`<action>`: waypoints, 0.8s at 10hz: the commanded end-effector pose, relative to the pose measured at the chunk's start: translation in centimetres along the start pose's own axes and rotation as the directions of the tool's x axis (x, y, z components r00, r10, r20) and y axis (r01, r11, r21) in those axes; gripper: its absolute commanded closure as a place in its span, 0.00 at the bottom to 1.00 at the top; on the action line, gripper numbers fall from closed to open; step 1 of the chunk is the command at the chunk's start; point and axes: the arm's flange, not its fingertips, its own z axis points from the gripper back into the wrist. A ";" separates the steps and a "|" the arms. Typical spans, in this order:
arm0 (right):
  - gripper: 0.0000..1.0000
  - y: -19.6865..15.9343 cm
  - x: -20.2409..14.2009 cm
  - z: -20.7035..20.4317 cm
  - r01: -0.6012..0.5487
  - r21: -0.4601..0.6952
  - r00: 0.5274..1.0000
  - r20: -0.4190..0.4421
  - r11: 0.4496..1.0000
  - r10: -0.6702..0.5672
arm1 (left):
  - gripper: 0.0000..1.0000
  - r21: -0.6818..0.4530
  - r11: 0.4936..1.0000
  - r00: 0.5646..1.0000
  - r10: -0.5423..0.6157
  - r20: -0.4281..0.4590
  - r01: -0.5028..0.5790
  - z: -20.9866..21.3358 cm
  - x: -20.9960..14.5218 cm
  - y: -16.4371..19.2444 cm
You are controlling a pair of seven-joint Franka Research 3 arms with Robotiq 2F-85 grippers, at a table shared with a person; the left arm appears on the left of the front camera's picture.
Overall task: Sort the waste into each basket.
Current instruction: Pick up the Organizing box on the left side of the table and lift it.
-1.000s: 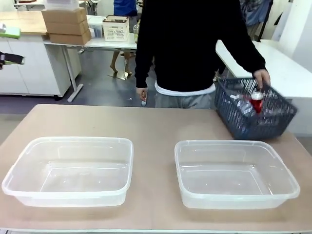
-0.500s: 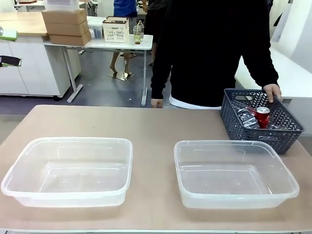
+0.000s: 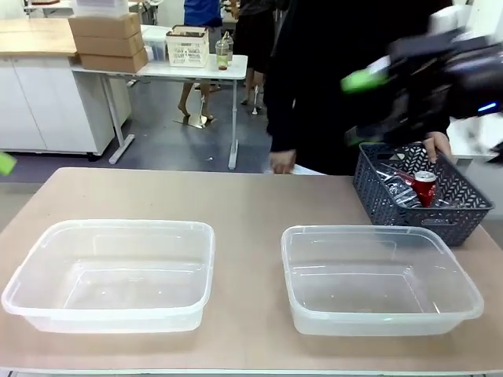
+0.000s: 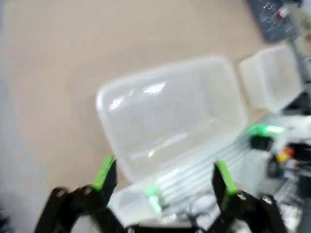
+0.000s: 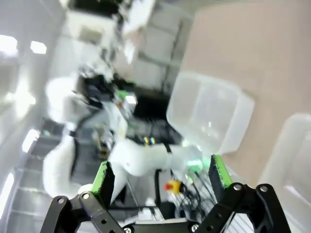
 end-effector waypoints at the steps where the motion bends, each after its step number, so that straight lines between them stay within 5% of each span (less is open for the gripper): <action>1: 0.00 -1.6 -1.5 -7.5 -0.059 -0.177 0.982 -0.188 0.982 0.025 | 0.00 0.005 0.996 0.995 -0.093 -0.039 0.094 -1.3 -3.1 -2.7; 2: 0.00 -4.5 -2.6 -7.3 -0.056 -0.287 0.979 -0.205 0.956 -0.004 | 0.00 0.000 1.000 1.000 0.000 0.000 0.000 0.0 0.0 0.0; 3: 0.00 -6.0 -0.8 -3.0 -0.015 -0.317 0.994 -0.111 0.948 -0.021 | 0.00 0.000 1.000 1.000 0.000 0.000 0.000 0.0 0.0 0.0; 4: 0.00 -2.1 -3.6 -9.3 -0.041 -0.175 0.981 -0.196 0.984 0.006 | 0.00 0.000 1.000 1.000 0.000 0.000 0.000 0.0 0.0 0.0; 5: 0.00 -2.1 -3.6 -9.3 -0.041 -0.175 0.981 -0.196 0.984 0.006 | 0.00 0.000 1.000 1.000 0.000 0.000 0.000 0.0 0.0 0.0; 6: 0.00 -4.5 -2.4 -8.3 -0.043 -0.262 0.980 -0.196 0.964 -0.009 | 0.00 0.010 1.000 1.000 -0.017 -0.014 0.017 0.3 -0.3 -0.7; 7: 0.00 -3.2 -1.7 -12.8 0.056 -0.408 0.954 -0.248 0.911 -0.170 | 0.00 -0.031 0.999 0.991 -0.045 -0.123 0.041 -3.7 1.4 -0.8; 8: 0.00 -1.0 -0.8 -17.5 0.070 -0.407 0.913 -0.342 0.911 -0.223 | 0.00 0.008 0.998 0.977 -0.061 -0.205 0.064 -7.1 1.8 -0.7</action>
